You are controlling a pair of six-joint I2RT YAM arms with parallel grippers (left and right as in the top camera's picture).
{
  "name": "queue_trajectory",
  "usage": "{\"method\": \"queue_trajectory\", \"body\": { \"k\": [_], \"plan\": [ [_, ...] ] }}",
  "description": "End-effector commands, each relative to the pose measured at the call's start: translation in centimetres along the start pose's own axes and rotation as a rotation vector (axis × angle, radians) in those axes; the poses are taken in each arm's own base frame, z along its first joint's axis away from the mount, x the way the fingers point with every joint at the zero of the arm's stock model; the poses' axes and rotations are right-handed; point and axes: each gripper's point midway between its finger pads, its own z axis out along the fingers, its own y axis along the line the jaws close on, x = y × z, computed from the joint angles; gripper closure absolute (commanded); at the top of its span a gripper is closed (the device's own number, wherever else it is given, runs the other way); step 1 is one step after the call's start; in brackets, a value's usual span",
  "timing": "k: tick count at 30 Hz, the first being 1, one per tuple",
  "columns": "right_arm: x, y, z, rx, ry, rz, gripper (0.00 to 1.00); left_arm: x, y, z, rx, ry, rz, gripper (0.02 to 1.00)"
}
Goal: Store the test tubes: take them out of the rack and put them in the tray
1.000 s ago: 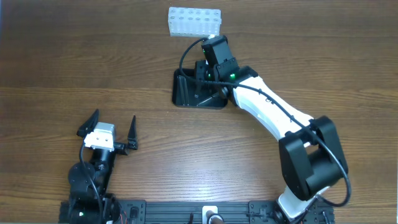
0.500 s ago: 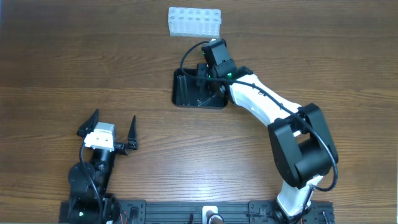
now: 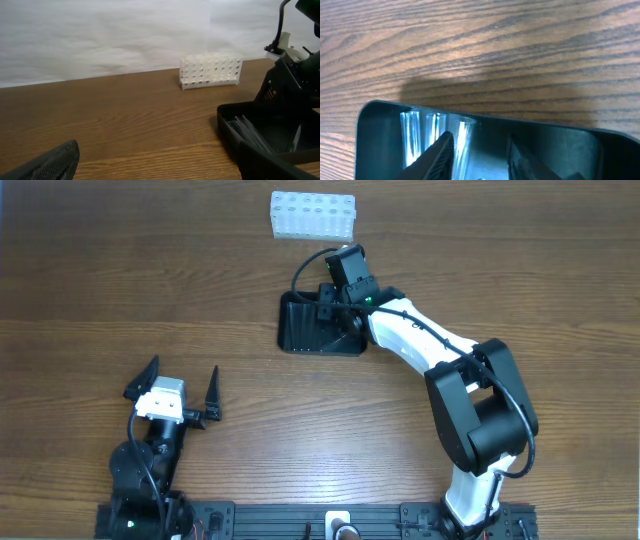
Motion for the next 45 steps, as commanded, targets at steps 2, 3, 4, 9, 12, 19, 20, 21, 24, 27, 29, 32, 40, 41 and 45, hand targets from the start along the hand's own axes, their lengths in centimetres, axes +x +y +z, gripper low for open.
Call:
{"method": "queue_trajectory", "body": {
  "k": [2, 3, 4, 9, 12, 19, 20, 21, 24, 27, 29, 32, 40, 41, 45],
  "plan": [
    [-5.9, 3.1, -7.4, -0.089, -0.196, -0.126, 0.461, 0.2, -0.1, 0.0, 0.005, 0.003, 0.010, 0.018],
    [-6.9, 3.4, -9.3, -0.101, -0.239, -0.156, 0.426, 0.2, -0.1, 0.0, 0.005, 0.003, 0.010, 0.018],
    [-8.4, 3.7, -12.1, -0.111, -0.304, -0.200, 0.378, 0.2, -0.1, 0.0, 0.005, 0.003, 0.010, 0.018],
    [-13.4, 0.9, -24.5, -0.062, -0.587, -0.327, 0.233, 0.2, -0.1, 0.0, 0.005, 0.003, 0.010, 0.020],
    [-14.2, -3.0, -31.2, 0.022, -0.735, -0.331, 0.183, 0.2, -0.1, 0.0, 0.005, 0.003, 0.010, 0.018],
    [-7.5, -10.9, -39.1, 0.285, -0.937, -0.364, 0.009, 0.2, -0.1, 0.0, 0.005, 0.003, 0.010, 0.020],
    [-5.4, -12.5, -39.3, 0.349, -0.958, -0.333, 0.007, 0.2, -0.1, 0.0, 0.005, 0.003, 0.010, 0.018],
    [-4.1, -13.4, -39.2, 0.384, -0.968, -0.315, 0.007, 0.2, -0.1, 0.0, 0.005, 0.003, 0.010, 0.018],
    [-0.1, -15.3, -37.6, 0.428, -0.984, -0.286, 0.009, 0.2, -0.1, 0.0, 0.005, 0.003, 0.010, 0.018],
    [2.6, -16.3, -35.4, 0.396, -0.999, -0.236, 0.007, 0.2, -0.1, 0.0, 0.005, 0.003, 0.010, 0.020],
    [4.0, -16.9, -33.8, 0.377, -0.995, -0.215, 0.009, 0.2, -0.1, 0.0, 0.005, 0.003, 0.010, 0.018],
    [5.5, -17.9, -31.4, 0.374, -0.973, -0.200, 0.007, 0.2, -0.1, 0.0, 0.005, 0.003, 0.010, 0.020],
    [7.1, -19.1, -26.7, 0.353, -0.996, -0.211, 0.009, 0.2, -0.1, 0.0, 0.005, 0.003, 0.010, 0.018],
    [7.1, -19.2, -26.4, 0.349, -1.012, -0.213, 0.009, 0.2, -0.1, 0.0, 0.005, 0.003, 0.010, 0.018],
    [7.1, -19.2, -26.4, 0.350, -1.008, -0.215, 0.007, 0.2, -0.1, 0.0, 0.005, 0.003, 0.010, 0.018]
  ]
}}
